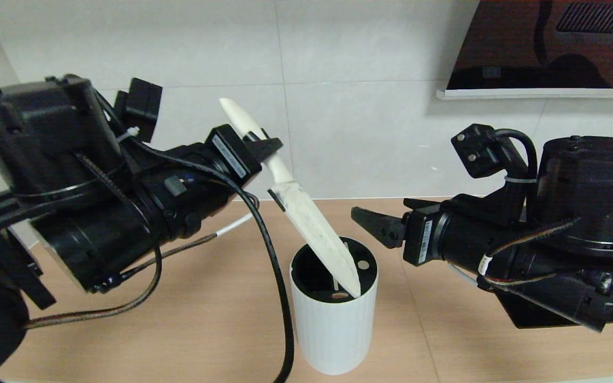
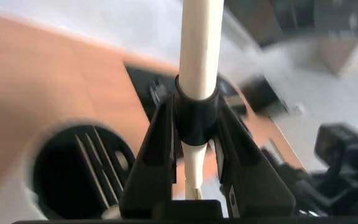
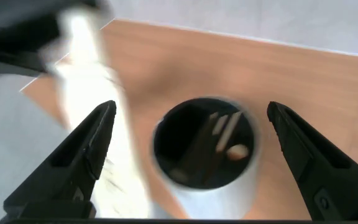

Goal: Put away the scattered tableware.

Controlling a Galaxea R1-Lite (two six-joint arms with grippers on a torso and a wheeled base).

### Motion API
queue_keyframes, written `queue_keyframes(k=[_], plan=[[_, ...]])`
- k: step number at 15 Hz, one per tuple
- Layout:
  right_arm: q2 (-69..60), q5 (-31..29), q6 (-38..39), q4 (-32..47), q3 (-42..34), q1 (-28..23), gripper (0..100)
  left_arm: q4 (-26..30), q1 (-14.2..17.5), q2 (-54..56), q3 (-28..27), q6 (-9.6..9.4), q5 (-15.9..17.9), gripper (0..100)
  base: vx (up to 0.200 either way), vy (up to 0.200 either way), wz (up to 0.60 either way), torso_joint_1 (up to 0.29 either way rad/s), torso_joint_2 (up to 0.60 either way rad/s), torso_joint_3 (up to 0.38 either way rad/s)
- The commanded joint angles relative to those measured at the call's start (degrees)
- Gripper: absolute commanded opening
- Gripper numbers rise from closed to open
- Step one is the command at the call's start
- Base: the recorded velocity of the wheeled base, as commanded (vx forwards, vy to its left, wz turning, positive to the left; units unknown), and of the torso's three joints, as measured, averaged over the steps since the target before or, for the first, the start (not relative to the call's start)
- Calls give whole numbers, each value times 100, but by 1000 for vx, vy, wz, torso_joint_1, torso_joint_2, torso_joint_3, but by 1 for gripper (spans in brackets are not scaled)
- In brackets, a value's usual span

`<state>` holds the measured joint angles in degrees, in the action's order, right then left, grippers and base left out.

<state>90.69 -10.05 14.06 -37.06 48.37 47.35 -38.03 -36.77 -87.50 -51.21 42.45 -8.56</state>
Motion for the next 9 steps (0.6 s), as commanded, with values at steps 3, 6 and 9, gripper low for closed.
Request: queue_keyframes(k=[3,6,9], plan=[[11,3,1,6,41,-77,100,165,-85,-47,-477,-624,-841,0,0,0,0,0,0,0],[37,3,1,6,41,-94,100,130,-270,-100,-469,-1265,-1508,0,0,0,0,0,0,0],[28,3,1,6,49,-121,100,121,-481,-162,-486,-2197,-2387,0,0,0,0,0,0,0]])
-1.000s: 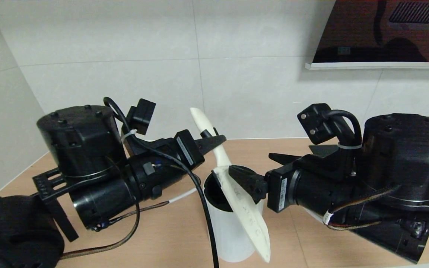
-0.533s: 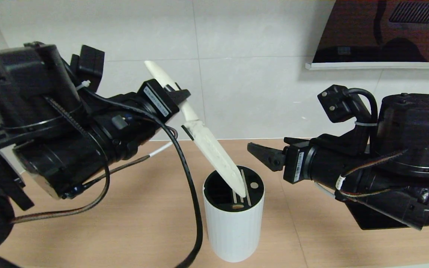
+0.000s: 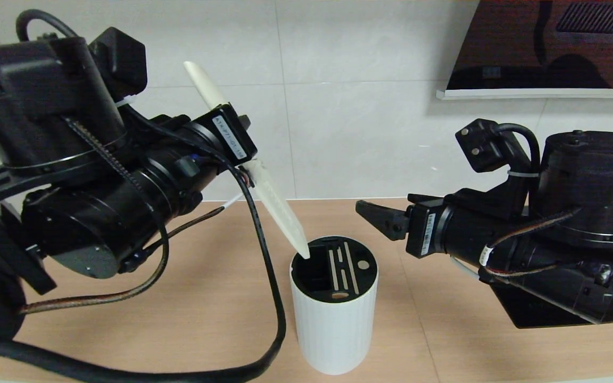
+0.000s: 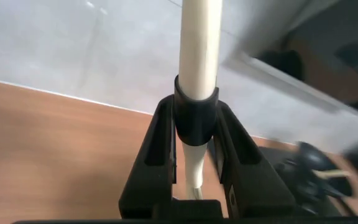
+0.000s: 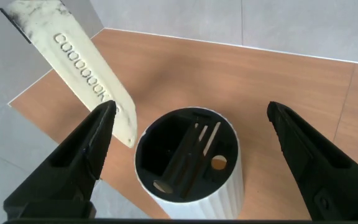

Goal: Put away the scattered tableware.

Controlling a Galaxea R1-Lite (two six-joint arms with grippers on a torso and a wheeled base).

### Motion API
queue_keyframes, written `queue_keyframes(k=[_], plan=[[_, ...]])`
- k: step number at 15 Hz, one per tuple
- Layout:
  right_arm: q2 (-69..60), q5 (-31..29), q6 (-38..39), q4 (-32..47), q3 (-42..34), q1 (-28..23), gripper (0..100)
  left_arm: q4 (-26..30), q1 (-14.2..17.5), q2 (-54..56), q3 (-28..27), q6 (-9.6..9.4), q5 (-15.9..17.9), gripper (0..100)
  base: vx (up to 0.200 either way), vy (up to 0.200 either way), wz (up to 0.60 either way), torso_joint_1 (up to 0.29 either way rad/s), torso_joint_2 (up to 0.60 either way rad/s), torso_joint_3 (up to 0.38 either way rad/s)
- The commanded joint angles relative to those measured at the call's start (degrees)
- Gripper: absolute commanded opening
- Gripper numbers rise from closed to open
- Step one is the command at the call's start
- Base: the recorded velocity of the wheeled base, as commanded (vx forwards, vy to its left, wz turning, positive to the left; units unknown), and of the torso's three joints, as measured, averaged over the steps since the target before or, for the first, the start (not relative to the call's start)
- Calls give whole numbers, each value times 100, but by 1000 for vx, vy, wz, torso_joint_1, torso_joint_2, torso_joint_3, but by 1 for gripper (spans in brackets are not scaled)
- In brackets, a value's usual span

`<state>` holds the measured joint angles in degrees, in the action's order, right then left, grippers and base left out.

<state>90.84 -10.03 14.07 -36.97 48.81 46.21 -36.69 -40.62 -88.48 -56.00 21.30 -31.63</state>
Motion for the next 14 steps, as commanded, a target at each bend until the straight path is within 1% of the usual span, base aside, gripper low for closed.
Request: queue_keyframes(k=[1,2,3,4,5,6,7,8,9,10,14], plan=[[12,-7,-1,-3,6,-16,100,-84,-236,-214,-95,-530,-484,0,0,0,0,0,0,0],[-5,-7,-1,-3,6,-34,100,-233,-421,-407,-183,-829,-932,0,0,0,0,0,0,0],[-14,-7,-1,-3,6,-78,100,-505,-588,-574,-165,-952,-1249,0,0,0,0,0,0,0],[-5,-7,-9,-3,6,-104,100,-945,-658,-741,-33,-1119,-1345,0,0,0,0,0,0,0],[21,-7,-18,-3,6,-104,100,-1323,-667,-794,169,-1356,-1345,0,0,0,0,0,0,0],[30,-7,-9,-3,6,-113,100,-1455,-675,-829,239,-1479,-1345,0,0,0,0,0,0,0],[83,-7,-18,-3,6,-157,100,-2114,-798,-934,406,-1928,-1433,0,0,0,0,0,0,0],[100,-7,-18,-3,6,-174,100,-2290,-842,-961,424,-2015,-1486,0,0,0,0,0,0,0],[127,-7,-18,-3,23,-201,100,-2632,-948,-1013,450,-2165,-1574,0,0,0,0,0,0,0],[162,-7,-27,-3,32,-271,100,-2773,-1036,-1049,494,-2218,-1574,0,0,0,0,0,0,0],[170,-16,-71,6,50,-491,100,-2782,-1097,-1180,591,-2200,-1556,0,0,0,0,0,0,0]])
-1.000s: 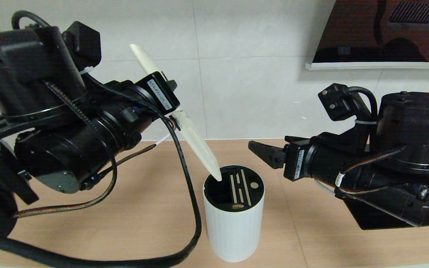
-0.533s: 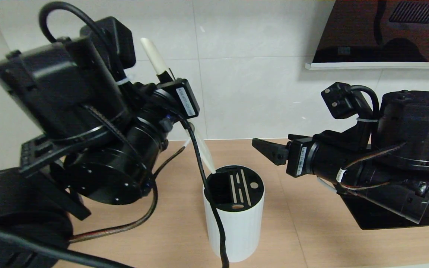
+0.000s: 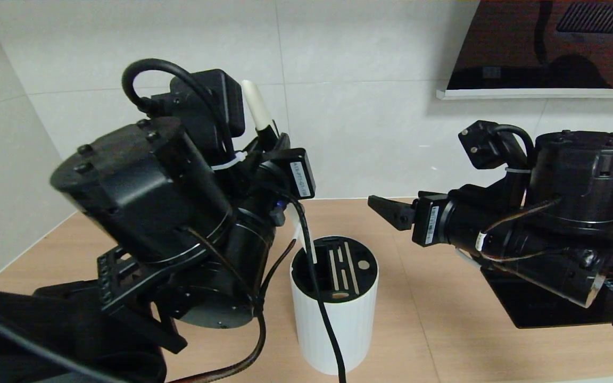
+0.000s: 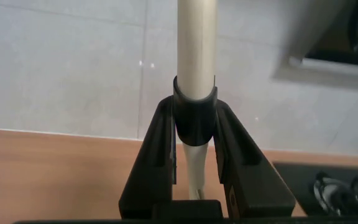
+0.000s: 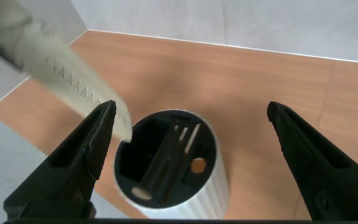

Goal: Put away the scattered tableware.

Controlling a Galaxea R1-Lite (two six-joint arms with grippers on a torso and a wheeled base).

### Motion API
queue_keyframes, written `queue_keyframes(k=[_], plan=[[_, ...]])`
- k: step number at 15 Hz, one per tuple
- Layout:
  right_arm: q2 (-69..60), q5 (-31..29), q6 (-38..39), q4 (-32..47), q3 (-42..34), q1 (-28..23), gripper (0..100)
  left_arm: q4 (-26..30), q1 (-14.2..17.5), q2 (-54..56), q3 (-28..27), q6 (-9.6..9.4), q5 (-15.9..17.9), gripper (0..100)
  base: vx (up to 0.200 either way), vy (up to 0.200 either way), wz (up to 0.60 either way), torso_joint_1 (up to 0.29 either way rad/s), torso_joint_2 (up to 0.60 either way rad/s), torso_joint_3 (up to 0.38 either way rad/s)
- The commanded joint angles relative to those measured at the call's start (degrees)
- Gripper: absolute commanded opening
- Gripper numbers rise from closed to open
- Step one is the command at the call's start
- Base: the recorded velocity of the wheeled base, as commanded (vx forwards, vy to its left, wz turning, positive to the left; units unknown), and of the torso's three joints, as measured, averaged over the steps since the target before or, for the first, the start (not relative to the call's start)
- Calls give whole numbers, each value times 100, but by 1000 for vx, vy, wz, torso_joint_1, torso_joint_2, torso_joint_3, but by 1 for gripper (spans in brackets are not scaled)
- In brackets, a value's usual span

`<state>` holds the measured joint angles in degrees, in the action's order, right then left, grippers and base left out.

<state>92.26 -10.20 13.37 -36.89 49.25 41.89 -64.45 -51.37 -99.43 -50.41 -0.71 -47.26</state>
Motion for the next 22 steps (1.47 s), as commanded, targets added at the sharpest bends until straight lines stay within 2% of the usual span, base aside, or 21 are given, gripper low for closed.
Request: queue_keyframes(k=[1,22], plan=[[73,-8,-10,6,76,-163,100,-6,-31,-121,101,0,15,0,0,0,0,0,0,0],[117,-8,-72,-3,41,-207,100,-358,-224,-798,453,44,24,0,0,0,0,0,0,0]])
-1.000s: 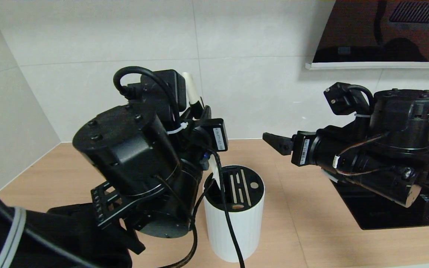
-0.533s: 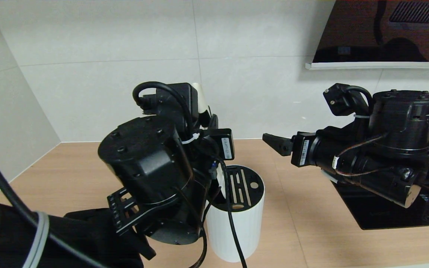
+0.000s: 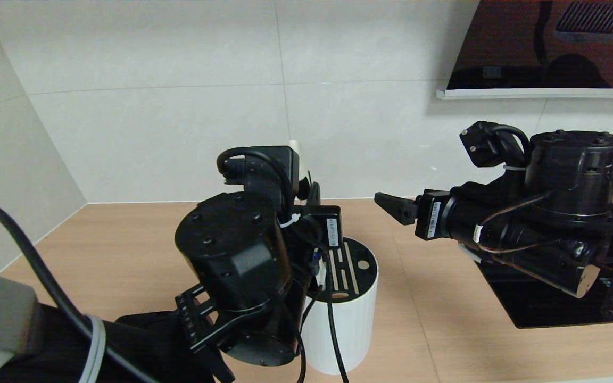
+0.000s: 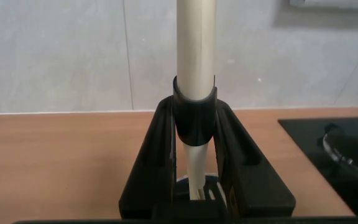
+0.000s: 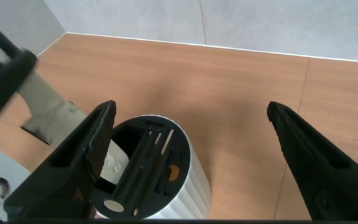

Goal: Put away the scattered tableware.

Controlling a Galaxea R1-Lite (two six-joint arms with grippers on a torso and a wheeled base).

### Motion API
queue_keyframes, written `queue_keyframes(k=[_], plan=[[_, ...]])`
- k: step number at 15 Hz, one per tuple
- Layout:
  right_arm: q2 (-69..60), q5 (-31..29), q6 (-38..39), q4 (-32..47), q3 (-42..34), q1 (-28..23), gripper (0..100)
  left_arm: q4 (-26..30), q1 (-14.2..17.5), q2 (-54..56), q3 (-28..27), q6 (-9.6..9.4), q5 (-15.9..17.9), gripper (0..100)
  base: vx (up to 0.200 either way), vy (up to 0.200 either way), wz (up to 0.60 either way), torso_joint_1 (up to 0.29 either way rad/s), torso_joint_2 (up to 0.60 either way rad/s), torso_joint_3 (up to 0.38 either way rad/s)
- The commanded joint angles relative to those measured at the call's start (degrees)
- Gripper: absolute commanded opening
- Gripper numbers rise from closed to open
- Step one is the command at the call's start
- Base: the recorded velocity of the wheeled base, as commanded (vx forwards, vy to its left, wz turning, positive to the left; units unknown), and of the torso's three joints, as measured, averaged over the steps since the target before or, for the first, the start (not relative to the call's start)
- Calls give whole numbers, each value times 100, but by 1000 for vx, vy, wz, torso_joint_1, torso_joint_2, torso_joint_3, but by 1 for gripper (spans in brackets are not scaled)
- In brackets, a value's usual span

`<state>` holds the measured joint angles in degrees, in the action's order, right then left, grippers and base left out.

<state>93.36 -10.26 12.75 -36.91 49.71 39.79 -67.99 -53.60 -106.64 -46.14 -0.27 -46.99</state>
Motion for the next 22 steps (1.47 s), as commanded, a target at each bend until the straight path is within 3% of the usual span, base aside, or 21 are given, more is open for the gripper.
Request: queue_keyframes(k=[1,9,13,22], plan=[[16,-2,-18,0,-6,2,100,-22,-19,-137,61,9,-3,0,0,0,0,0,0,0],[-19,-2,-18,0,-23,2,100,-39,-45,-384,167,123,6,0,0,0,0,0,0,0],[-19,-11,-18,0,-14,2,100,-48,-45,-612,184,361,24,0,0,0,0,0,0,0],[-19,-11,-18,0,-14,-6,100,-92,-45,-999,501,581,191,0,0,0,0,0,0,0]])
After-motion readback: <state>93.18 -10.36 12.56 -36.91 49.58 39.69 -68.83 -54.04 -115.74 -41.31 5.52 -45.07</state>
